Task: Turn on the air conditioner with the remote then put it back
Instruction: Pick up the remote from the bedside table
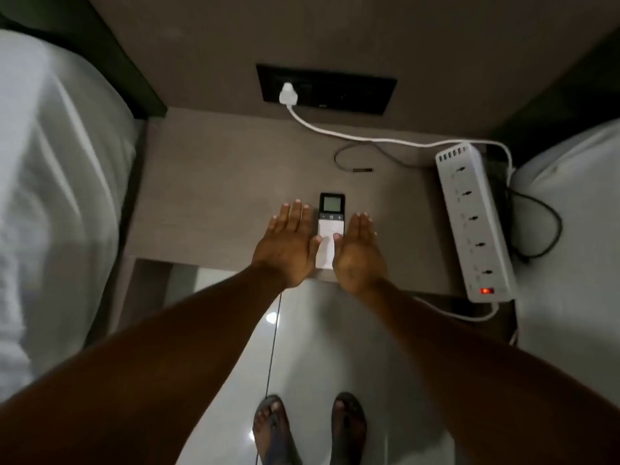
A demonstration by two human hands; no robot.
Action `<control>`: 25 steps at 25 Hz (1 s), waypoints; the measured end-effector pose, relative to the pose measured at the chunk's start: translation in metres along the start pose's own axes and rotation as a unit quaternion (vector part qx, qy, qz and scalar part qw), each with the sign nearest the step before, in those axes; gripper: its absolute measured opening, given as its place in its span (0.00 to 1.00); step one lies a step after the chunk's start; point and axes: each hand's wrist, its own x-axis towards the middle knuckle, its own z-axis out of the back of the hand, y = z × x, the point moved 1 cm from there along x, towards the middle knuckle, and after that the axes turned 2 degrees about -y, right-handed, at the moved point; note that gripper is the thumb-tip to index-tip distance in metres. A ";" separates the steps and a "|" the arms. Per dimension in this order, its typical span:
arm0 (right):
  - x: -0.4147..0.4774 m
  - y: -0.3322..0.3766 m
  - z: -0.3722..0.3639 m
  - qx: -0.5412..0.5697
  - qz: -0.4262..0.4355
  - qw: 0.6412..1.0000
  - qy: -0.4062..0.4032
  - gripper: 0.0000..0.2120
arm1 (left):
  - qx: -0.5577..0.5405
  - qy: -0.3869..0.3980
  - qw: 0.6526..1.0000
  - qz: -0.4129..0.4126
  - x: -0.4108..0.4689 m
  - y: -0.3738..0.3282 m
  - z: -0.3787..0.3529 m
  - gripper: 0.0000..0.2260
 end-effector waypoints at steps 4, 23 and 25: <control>0.016 -0.002 -0.017 0.033 -0.023 0.998 -0.040 0.26 | -0.034 0.002 0.999 0.038 0.013 0.002 -0.025 0.25; 0.050 0.014 -0.025 0.244 -0.234 0.941 -0.032 0.21 | -0.299 -0.061 0.935 0.179 0.040 -0.027 -0.025 0.11; 0.041 0.016 -0.017 0.243 -0.242 0.939 -0.036 0.21 | -0.307 -0.058 0.937 0.157 0.030 -0.028 -0.014 0.12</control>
